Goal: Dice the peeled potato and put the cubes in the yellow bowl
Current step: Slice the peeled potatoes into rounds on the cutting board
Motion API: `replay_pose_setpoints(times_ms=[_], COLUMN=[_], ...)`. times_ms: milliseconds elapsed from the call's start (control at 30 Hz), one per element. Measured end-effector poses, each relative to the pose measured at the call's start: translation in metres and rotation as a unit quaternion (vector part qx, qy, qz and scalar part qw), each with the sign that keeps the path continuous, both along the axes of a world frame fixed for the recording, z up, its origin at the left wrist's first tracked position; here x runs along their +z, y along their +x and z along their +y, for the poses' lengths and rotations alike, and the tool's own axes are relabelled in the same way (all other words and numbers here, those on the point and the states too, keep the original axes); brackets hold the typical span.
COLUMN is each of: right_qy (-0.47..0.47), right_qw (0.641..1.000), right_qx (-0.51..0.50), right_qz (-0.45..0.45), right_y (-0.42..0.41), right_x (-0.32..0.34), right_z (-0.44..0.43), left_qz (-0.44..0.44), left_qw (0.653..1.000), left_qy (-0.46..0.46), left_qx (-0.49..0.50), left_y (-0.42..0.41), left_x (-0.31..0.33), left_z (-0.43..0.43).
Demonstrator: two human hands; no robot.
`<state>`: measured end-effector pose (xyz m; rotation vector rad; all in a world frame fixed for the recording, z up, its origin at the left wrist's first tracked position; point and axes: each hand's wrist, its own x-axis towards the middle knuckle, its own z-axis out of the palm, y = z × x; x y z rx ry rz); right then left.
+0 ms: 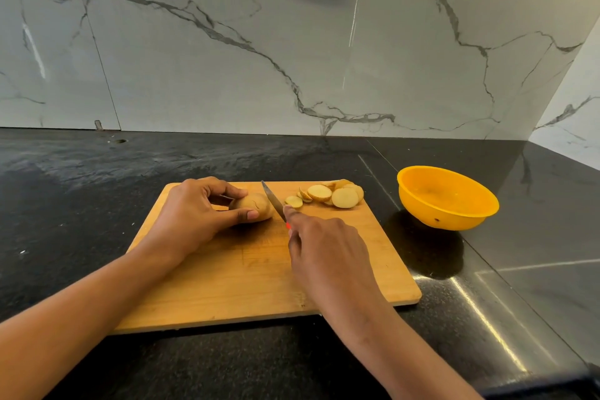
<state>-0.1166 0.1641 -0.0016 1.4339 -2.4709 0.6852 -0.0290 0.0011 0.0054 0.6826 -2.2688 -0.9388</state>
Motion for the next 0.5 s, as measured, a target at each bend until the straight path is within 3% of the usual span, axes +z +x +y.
replay_pose_setpoints(times_ms=[500], right_qy=[0.023], right_qw=[0.999], right_qx=[0.014], right_qz=[0.025], right_y=[-0.0020], right_x=[0.0054], right_z=[-0.0055], left_qz=[-0.010], left_qw=[1.000], left_qy=[-0.004], left_qx=[0.000], left_y=[-0.0012], left_x=[-0.0013], left_z=[-0.0027])
